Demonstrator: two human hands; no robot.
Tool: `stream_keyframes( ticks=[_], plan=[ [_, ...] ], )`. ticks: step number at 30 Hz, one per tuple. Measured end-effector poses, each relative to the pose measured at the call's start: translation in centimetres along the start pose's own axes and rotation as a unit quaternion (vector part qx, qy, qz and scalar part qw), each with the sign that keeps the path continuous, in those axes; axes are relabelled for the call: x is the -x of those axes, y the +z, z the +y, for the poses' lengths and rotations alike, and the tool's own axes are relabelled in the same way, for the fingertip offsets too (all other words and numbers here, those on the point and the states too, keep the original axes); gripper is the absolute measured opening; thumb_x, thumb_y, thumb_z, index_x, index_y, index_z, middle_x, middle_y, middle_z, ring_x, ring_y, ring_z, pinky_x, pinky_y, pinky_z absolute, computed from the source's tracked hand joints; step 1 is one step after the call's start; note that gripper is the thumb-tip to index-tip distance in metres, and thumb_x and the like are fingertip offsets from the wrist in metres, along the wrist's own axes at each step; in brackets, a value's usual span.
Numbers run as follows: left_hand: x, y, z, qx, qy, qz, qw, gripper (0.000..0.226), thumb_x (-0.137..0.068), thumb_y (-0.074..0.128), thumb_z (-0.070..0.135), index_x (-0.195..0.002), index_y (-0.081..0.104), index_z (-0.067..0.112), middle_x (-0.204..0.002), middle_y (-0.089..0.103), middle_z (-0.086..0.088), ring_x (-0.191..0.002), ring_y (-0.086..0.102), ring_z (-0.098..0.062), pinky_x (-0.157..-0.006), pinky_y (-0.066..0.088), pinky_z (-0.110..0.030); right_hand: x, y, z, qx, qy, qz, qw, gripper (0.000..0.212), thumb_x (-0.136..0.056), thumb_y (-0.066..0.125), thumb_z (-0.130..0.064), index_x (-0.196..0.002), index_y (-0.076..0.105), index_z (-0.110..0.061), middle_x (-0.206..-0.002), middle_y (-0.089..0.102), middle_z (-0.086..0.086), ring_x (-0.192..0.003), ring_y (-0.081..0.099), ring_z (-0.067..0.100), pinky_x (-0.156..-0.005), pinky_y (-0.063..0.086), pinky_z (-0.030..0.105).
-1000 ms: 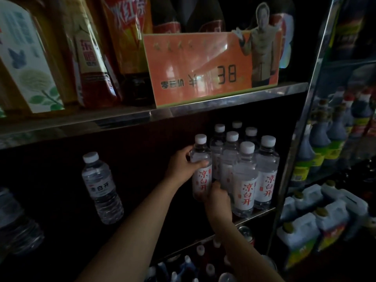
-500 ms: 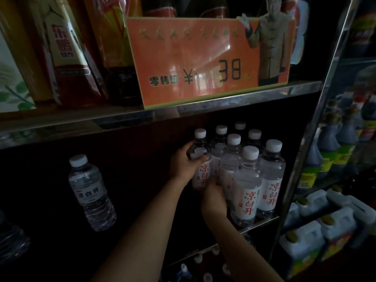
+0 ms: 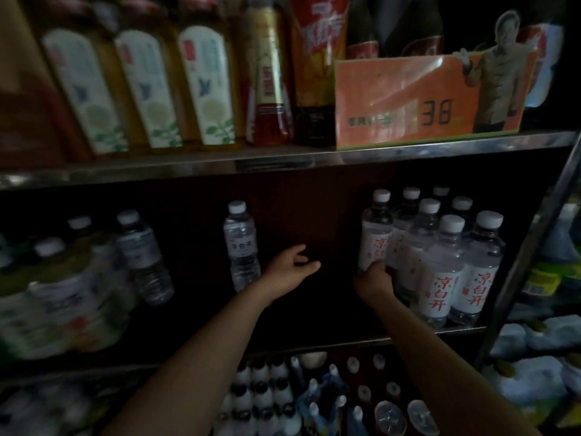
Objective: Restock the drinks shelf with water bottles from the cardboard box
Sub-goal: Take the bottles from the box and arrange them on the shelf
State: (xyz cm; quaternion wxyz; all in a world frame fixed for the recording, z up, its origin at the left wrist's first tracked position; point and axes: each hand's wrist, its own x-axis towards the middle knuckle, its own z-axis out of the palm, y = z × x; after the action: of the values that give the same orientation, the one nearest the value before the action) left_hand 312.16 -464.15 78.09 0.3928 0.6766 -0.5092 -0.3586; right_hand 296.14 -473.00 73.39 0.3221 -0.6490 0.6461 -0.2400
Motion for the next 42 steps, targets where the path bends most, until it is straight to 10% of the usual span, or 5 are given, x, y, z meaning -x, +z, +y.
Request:
stream_keyframes(
  ticks=[12,22,27,36,42],
  plan=[
    [22.1,-12.1,-8.1,0.017,-0.094,0.166,0.982,0.058,-0.09,0.063,0.028,-0.142,0.04,0.015,-0.102,0.064,0.011,-0.108,0.058,-0.014,-0.099,0.044,-0.032,20.8,7.8,-8.9,0.0,-0.233,-0.135,0.963,0.03,-0.092,0.059,-0.03,-0.113,0.062,-0.009,-0.112,0.067,0.012,-0.106,0.061,0.028,-0.08,0.043,0.025],
    [46.3,-18.9,-15.2,0.067,-0.158,0.279,0.945,0.072,-0.088,0.066,0.029,-0.147,0.028,0.013,-0.127,0.056,-0.015,-0.115,0.055,-0.024,-0.089,0.049,-0.03,41.5,14.6,-12.8,0.046,-0.374,-0.281,0.883,0.037,-0.093,0.058,-0.039,-0.117,0.056,-0.011,-0.103,0.064,0.008,-0.091,0.06,0.023,-0.076,0.049,0.033],
    [58.0,-19.9,-17.6,0.075,-0.189,0.371,0.906,0.048,-0.09,0.063,0.019,-0.133,0.046,0.008,-0.089,0.057,0.002,-0.088,0.056,-0.009,-0.088,0.047,-0.026,50.7,18.5,-13.6,0.045,-0.411,-0.338,0.846,0.039,-0.092,0.06,-0.038,-0.116,0.058,-0.008,-0.115,0.063,0.013,-0.105,0.059,0.029,-0.087,0.047,0.036],
    [76.4,-21.1,-24.9,0.123,-0.263,0.526,0.799,0.012,-0.089,0.063,0.015,-0.101,0.061,0.016,-0.106,0.064,-0.008,-0.102,0.06,-0.022,-0.082,0.047,-0.029,68.0,29.3,-14.7,0.1,-0.492,-0.481,0.719,0.038,-0.091,0.06,-0.038,-0.113,0.059,-0.007,-0.117,0.061,0.01,-0.103,0.057,0.023,-0.084,0.048,0.032],
    [86.7,-18.9,-30.2,0.166,-0.343,0.603,0.701,0.033,-0.088,0.064,0.012,-0.118,0.056,0.001,-0.078,0.066,-0.001,-0.062,0.061,0.006,-0.054,0.044,-0.012,78.5,36.0,-13.4,0.132,-0.512,-0.575,0.625,0.038,-0.091,0.058,-0.046,-0.114,0.057,-0.016,-0.122,0.057,0.001,-0.102,0.053,0.013,-0.074,0.04,0.024]
  ],
)
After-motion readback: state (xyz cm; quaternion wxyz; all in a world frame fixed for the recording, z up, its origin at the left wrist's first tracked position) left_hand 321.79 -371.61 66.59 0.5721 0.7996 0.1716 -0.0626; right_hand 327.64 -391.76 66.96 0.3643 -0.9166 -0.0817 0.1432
